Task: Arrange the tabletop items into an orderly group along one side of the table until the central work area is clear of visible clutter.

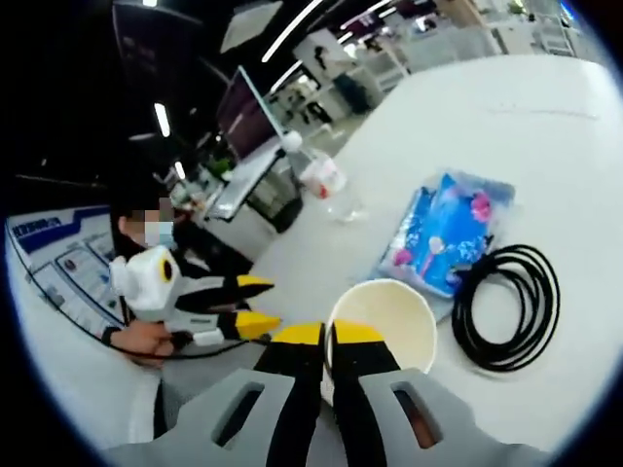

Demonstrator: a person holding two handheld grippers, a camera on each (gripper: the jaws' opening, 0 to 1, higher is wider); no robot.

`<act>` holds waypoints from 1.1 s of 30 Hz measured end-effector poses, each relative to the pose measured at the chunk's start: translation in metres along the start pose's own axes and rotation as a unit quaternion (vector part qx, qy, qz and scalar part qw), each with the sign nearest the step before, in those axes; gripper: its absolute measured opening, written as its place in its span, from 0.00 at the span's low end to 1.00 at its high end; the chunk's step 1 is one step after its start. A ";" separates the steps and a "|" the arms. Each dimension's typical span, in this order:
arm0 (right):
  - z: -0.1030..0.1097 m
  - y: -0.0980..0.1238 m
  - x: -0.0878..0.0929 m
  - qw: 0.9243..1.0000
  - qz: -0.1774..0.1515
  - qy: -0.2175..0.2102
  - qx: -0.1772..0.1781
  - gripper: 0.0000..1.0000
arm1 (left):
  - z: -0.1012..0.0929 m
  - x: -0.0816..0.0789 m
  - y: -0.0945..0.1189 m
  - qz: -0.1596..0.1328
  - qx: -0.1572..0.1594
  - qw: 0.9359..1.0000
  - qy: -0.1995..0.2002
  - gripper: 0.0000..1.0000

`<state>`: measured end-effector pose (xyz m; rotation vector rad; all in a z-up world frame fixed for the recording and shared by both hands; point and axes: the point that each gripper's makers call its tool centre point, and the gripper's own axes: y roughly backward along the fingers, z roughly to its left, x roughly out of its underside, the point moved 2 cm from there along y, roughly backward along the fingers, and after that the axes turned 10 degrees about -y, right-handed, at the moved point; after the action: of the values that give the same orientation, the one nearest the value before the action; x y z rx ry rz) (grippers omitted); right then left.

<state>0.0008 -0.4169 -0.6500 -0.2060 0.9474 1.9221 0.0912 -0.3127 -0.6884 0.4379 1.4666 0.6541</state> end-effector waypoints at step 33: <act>0.013 -0.071 -0.057 0.973 0.116 0.199 0.022 0.00 | 0.012 -0.005 0.003 -0.015 -0.035 0.999 -0.015 0.35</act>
<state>0.0923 -0.4291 -0.6498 -0.4882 1.3252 2.1137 0.1031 -0.3120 -0.6820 0.3690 1.4151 0.6699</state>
